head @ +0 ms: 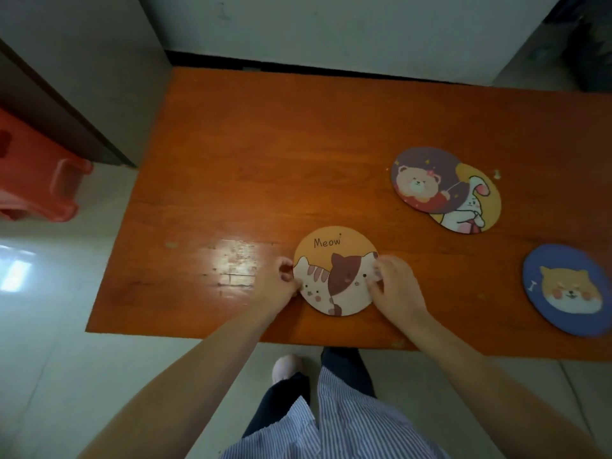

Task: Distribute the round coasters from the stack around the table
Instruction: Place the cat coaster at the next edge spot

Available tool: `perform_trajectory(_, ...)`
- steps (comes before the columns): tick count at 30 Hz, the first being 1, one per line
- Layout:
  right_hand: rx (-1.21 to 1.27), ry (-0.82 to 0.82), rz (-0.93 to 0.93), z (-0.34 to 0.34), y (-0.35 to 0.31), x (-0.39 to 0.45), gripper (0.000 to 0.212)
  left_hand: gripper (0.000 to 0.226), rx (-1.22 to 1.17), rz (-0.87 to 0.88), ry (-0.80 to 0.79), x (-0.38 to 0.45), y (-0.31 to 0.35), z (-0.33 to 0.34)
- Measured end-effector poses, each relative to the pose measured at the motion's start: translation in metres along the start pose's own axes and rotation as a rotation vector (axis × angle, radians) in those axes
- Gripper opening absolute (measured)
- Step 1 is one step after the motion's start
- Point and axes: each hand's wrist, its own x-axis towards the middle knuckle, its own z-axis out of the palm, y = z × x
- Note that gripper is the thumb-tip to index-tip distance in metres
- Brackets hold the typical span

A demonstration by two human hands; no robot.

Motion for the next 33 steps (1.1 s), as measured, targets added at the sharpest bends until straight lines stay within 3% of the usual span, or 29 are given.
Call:
perform_trajectory(2, 0.010, 0.079, 0.209, 0.003, -0.004, 0.001, 0.035, 0.032, 0.091, 0.070, 0.032, -0.003, -0.002, -0.001)
perform_trajectory(10, 0.415, 0.157, 0.635, 0.008, -0.020, 0.025, 0.028, 0.029, 0.190, 0.089, 0.090, -0.008, 0.005, 0.003)
perform_trajectory(15, 0.358, 0.204, 0.511, 0.006, -0.019, 0.028, 0.021, 0.026, 0.171, 0.100, 0.118, -0.014, 0.003, 0.006)
perform_trajectory(21, 0.367, 0.245, 0.496, 0.002, -0.006, 0.030, 0.018, 0.026, 0.149, 0.105, 0.131, -0.014, 0.011, 0.012)
perform_trajectory(29, 0.058, 0.088, 0.364, -0.001, -0.001, 0.030, 0.033, 0.022, 0.400, 0.088, 0.132, -0.013, 0.020, 0.013)
perform_trajectory(33, -0.119, 0.073, 0.159, -0.001, -0.010, 0.031, 0.030, 0.025, 0.548, 0.129, 0.157, -0.016, 0.016, 0.003)
